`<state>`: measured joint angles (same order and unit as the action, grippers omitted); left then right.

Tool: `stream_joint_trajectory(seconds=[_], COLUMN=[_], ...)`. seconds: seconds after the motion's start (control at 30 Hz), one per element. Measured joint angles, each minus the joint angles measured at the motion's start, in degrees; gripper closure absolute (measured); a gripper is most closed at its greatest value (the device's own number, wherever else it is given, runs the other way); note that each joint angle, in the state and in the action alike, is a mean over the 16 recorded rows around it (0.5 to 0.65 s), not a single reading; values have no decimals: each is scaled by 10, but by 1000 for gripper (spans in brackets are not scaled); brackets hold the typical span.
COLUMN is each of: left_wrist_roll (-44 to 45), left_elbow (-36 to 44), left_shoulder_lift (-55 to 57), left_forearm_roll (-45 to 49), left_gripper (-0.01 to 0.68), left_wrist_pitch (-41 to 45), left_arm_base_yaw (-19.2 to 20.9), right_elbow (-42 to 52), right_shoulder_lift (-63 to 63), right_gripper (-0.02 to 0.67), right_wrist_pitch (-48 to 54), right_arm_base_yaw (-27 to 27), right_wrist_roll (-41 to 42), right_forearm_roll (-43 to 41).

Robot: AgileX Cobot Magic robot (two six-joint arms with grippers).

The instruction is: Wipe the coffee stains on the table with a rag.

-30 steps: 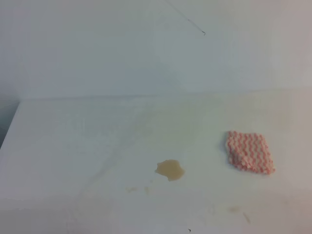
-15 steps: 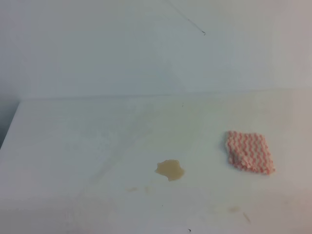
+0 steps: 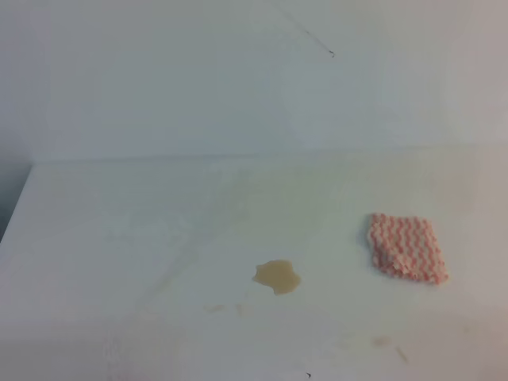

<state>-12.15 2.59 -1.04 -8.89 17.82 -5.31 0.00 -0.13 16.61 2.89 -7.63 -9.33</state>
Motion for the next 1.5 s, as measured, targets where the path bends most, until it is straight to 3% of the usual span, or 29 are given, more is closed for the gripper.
stream_joint_trajectory(seconds=[0.33,0.53,0.67,0.83,1.07,1.5], left_wrist_roll=[0,0,0,0,0,0], left_elbow=[0,0,0,0,0,0], left_shoulder_lift=[2,1,-1,-2,-3,-5], left_forearm_roll=[0,0,0,0,0,0], left_gripper=[672,672,672,672,672,672], left_wrist_pitch=[0,0,0,0,0,0], left_arm_base_yaw=[0,0,0,0,0,0], right_elbow=[0,-1,-13,-49,-139,-317], right_shoulder_lift=[0,0,0,6,63,325], right_gripper=[653,653,653,653,653,652], right_wrist_pitch=[-182,-329,-354,-313,-170,54], right_arm_base_yaw=[0,0,0,0,0,-8], right_wrist_roll=[-28,-87,-131,-160,-152,-90], right_forearm_roll=[9,20,25,25,24,41])
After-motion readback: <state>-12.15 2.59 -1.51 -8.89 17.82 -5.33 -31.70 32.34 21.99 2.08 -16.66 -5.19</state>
